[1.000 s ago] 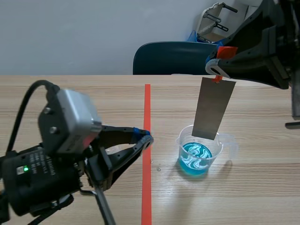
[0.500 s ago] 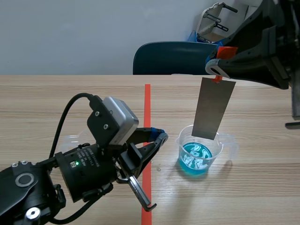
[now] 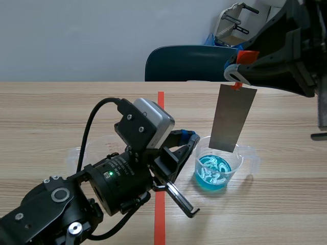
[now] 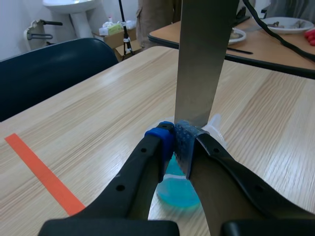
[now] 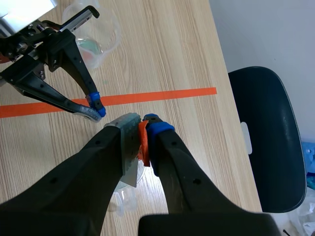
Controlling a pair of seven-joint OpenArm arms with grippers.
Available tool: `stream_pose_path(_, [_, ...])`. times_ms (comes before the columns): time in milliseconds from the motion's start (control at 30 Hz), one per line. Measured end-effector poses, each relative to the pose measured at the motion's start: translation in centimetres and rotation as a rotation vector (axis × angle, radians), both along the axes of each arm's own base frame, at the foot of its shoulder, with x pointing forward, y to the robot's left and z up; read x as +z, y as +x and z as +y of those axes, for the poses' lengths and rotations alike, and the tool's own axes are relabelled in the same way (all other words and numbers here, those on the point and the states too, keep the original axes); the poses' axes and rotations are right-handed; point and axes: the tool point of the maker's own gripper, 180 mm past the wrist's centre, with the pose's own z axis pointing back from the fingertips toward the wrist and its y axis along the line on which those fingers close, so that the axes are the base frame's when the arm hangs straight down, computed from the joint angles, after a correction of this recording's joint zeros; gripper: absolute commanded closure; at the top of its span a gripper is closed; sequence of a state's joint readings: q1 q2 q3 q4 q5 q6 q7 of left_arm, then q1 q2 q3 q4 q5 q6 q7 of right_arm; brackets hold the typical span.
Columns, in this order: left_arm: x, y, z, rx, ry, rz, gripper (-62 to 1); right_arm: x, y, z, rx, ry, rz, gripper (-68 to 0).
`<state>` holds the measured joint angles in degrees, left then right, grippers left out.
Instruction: Do the redox reaction experiment
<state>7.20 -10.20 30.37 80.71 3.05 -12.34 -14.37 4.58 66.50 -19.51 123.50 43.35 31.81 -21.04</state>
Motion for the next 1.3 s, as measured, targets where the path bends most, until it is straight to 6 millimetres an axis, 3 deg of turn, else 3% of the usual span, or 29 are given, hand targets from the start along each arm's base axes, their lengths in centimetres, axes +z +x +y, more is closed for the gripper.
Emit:
stream_pose_path(367, [1.4, 1.6, 0.1, 0.026, -0.005, -0.053, -2.7, 0.0, 0.0, 0.0, 0.0, 0.0, 0.0, -0.6])
stream_pose_path(700, [-0.5, 1.7, 0.4, 0.03, 0.023, -0.015, -2.7, 0.0, 0.0, 0.0, 0.0, 0.0, 0.0, -0.6])
stream_pose_path(1300, [-1.0, 1.4, 0.2, 0.006, 0.098, -0.056, -2.7, 0.0, 0.0, 0.0, 0.0, 0.0, 0.0, -0.6])
